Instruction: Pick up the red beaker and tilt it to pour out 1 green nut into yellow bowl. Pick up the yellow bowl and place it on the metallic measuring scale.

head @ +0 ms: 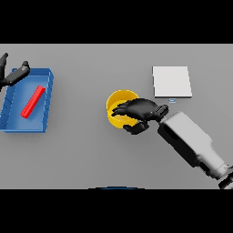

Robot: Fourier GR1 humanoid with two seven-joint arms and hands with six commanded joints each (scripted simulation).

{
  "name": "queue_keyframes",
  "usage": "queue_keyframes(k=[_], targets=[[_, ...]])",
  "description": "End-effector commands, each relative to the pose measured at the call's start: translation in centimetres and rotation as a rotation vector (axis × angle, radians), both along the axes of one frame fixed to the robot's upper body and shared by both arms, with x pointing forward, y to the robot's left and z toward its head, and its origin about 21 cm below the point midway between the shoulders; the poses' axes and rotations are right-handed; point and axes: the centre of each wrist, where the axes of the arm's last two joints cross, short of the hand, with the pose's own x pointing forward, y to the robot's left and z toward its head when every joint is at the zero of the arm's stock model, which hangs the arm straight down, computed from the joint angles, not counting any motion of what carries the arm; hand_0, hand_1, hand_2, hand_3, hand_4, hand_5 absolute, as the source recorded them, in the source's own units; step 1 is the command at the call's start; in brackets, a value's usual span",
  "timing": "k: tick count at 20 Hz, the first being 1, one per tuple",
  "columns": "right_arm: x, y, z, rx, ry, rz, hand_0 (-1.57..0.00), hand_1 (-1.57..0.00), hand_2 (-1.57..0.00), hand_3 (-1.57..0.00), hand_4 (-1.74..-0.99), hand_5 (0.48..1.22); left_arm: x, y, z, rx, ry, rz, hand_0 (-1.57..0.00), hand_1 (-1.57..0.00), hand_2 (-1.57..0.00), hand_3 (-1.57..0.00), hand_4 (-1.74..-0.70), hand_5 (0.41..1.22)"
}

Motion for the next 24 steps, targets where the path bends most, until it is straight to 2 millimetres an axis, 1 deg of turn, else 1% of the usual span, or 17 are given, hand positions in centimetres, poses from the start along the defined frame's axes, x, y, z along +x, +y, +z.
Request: queue_keyframes(k=[1, 2, 3, 4, 5, 7, 9, 10, 12, 13, 14, 16, 17, 20, 22, 23, 24], targets=[[-0.1, -0.5, -0.3, -0.013, 0.000, 0.009, -0.32, -0.26, -0.29, -0.33, -1.436, 0.944, 0.1, 0.0, 0.2, 0.009, -0.007, 0.002, 0.00, 0.00, 0.00, 0.00, -0.79, 0.729], [-0.1, -0.5, -0.2, -0.014, -0.001, 0.019, -0.47, -0.38, -0.38, -0.42, -1.479, 0.999, 0.2, -0.1, 0.1, 0.011, -0.003, -0.006, 0.00, 0.00, 0.00, 0.00, -0.79, 0.729], [-0.1, -0.6, -0.3, -0.011, 0.001, 0.028, -0.63, -0.51, -0.48, -0.65, -1.473, 1.044, 0.1, 0.0, 0.1, 0.007, -0.003, 0.002, 0.00, 0.00, 0.00, 0.00, -0.79, 0.731], [-0.2, -0.6, -0.3, -0.017, 0.003, 0.025, -0.78, -0.65, -0.59, -0.83, -1.469, 1.079, 0.0, 0.1, 0.3, 0.013, -0.004, 0.001, 0.00, 0.00, 0.00, 0.00, -0.79, 0.732], [-0.1, -0.6, 0.0, -0.012, 0.009, 0.026, -0.94, -0.81, -0.79, -0.98, -1.521, 1.108, 0.2, -0.4, 0.4, 0.010, -0.007, -0.001, 0.00, 0.00, 0.00, 0.00, -0.79, 0.733], [-0.3, -0.3, 0.2, -0.023, 0.010, 0.022, -1.17, -1.08, -1.07, -1.03, -1.594, 1.148, 0.0, 0.1, 0.2, 0.007, -0.009, -0.001, 0.00, 0.00, 0.00, 0.00, -0.79, 0.736], [-0.2, -0.6, 0.3, -0.016, 0.018, 0.031, -1.31, -1.26, -1.25, -1.09, -1.642, 1.175, 0.2, 0.1, -0.2, 0.001, -0.006, -0.005, 0.00, 0.00, 0.00, 0.00, -0.79, 0.734], [-0.2, -0.5, 0.3, -0.013, 0.011, 0.037, -1.36, -1.32, -1.31, -1.11, -1.659, 1.184, 0.3, 0.1, -0.3, 0.001, -0.004, -0.002, 0.00, 0.00, 0.00, 0.00, -0.79, 0.732], [0.0, -0.7, 1.1, -0.036, -0.006, 0.004, -1.44, -1.41, -1.41, -1.15, -1.683, 1.197, 0.2, 0.1, 0.0, 0.005, -0.018, -0.008, 0.00, 0.00, 0.00, 0.00, -0.79, 0.727], [0.0, -0.9, 1.4, -0.037, -0.010, -0.002, -1.46, -1.44, -1.44, -1.21, -1.692, 1.202, 0.0, 0.0, -0.2, 0.008, -0.010, -0.013, 0.00, 0.00, 0.00, 0.00, -0.79, 0.725], [-0.1, -0.6, 1.8, -0.034, -0.013, -0.009, -1.49, -1.47, -1.47, -1.26, -1.699, 1.206, 0.2, -0.2, 0.2, 0.009, -0.009, -0.006, 0.00, 0.00, 0.00, 0.00, -0.79, 0.724], [0.2, -0.9, 2.8, -0.020, -0.008, -0.011, -1.52, -1.51, -1.50, -1.35, -1.711, 1.211, 0.1, 0.4, 0.2, 0.014, -0.010, -0.007, 0.00, 0.00, 0.00, 0.00, -0.78, 0.727], [0.0, -0.9, 3.3, -0.013, -0.012, -0.015, -1.53, -1.52, -1.52, -1.36, -1.714, 1.213, 0.1, 0.4, 0.6, 0.012, -0.016, -0.009, 0.00, 0.00, 0.00, 0.00, -0.78, 0.727], [0.3, -2.0, 5.6, -0.022, -0.047, -0.023, -1.55, -1.54, -1.54, -1.33, -1.721, 1.217, 0.2, 0.4, 0.7, 0.019, -0.018, -0.002, 0.00, 0.00, 0.00, 0.00, -0.79, 0.733], [0.5, -1.8, 6.1, -0.040, -0.048, -0.050, -1.56, -1.55, -1.55, -1.31, -1.722, 1.218, 0.0, 0.6, 0.3, 0.006, -0.032, -0.006, 0.00, 0.00, 0.00, 0.00, -0.80, 0.737], [0.5, -1.5, 6.3, -0.041, -0.047, -0.052, -1.56, -1.55, -1.56, -1.36, -1.724, 1.218, 0.2, 0.9, 0.2, 0.005, -0.036, -0.003, 0.00, 0.00, 0.00, 0.00, -0.80, 0.737], [0.6, -1.0, 6.5, -0.034, -0.050, -0.050, -1.56, -1.55, -1.56, -1.35, -1.724, 1.218, 0.2, 1.0, 0.3, 0.011, -0.035, -0.009, 0.00, 0.00, 0.00, 0.00, -0.80, 0.737]])
